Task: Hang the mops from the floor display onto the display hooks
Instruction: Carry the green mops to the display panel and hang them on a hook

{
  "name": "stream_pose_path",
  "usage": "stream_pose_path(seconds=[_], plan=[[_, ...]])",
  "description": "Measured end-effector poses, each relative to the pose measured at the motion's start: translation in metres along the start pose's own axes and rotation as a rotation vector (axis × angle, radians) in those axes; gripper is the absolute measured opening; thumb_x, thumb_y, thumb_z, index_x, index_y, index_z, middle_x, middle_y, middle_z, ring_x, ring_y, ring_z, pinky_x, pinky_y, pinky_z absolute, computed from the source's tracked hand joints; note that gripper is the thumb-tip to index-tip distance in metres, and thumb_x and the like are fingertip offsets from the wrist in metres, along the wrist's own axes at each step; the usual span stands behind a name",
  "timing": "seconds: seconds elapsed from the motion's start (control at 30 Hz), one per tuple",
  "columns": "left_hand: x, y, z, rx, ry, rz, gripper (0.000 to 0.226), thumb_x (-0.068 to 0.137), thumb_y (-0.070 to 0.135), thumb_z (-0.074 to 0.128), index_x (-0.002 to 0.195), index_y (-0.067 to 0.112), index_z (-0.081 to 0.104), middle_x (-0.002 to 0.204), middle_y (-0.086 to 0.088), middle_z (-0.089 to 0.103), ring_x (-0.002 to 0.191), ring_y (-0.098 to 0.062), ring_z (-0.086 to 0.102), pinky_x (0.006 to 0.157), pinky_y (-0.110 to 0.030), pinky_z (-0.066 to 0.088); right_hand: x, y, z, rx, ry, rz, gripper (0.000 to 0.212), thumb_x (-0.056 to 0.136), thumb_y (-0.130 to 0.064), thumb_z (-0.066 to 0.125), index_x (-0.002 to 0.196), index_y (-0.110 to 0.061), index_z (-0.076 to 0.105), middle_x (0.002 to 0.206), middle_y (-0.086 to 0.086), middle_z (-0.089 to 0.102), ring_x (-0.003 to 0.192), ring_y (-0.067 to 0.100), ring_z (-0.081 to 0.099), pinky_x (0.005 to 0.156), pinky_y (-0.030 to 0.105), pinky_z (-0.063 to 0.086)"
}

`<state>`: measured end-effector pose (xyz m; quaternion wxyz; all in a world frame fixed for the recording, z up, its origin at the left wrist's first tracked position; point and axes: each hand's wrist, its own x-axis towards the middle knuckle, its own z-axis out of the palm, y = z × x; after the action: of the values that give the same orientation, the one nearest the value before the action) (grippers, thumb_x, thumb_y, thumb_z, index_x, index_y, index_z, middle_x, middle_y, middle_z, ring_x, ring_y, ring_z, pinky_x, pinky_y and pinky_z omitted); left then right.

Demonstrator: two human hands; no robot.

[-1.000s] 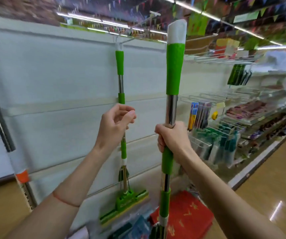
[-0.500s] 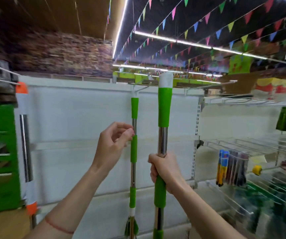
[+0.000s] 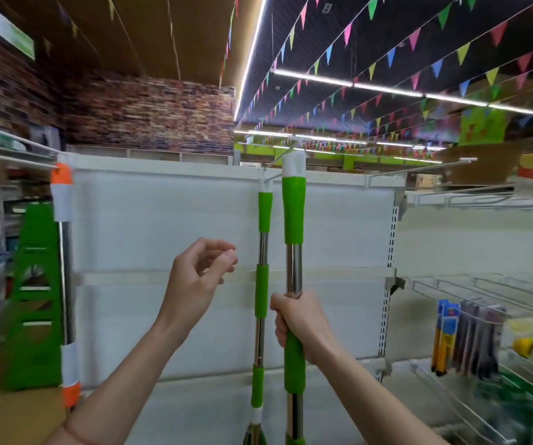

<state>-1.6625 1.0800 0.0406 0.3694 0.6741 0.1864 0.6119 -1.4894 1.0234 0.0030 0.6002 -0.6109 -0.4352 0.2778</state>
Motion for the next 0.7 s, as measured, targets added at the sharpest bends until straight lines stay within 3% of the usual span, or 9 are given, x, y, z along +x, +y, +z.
stream_pose_path(seconds=[0.2,0.47,0.7], plan=[[0.003,-0.004,-0.015,0.026,0.019,0.002,0.016,0.088,0.031,0.067,0.098,0.020,0.073,0.088,0.000,0.079,0.087,-0.018,0.074,0.077,-0.034,0.057,0.012,-0.003,0.011,0.023,0.008,-0.009,0.026,0.082,-0.004,0.058,0.062,-0.015,0.046,0.045,0.005,0.046,0.036,0.021,0.042,0.044,0.030,0.037],[0.007,-0.008,-0.026,0.030,0.031,0.015,0.017,0.087,0.033,0.066,0.097,0.021,0.073,0.087,0.000,0.078,0.086,-0.017,0.073,0.075,-0.033,0.057,0.023,-0.002,0.007,-0.054,0.098,-0.063,0.021,0.081,-0.014,0.059,0.061,-0.013,0.053,0.048,0.013,0.051,0.042,0.026,0.049,0.053,0.036,0.044],[0.007,-0.006,-0.016,0.024,-0.001,0.030,0.016,0.090,0.030,0.067,0.099,0.019,0.073,0.090,-0.001,0.078,0.087,-0.017,0.074,0.078,-0.036,0.057,0.032,0.008,0.009,-0.044,0.108,-0.047,0.013,0.082,-0.011,0.059,0.069,-0.010,0.055,0.049,0.009,0.050,0.038,0.025,0.048,0.052,0.036,0.046]])
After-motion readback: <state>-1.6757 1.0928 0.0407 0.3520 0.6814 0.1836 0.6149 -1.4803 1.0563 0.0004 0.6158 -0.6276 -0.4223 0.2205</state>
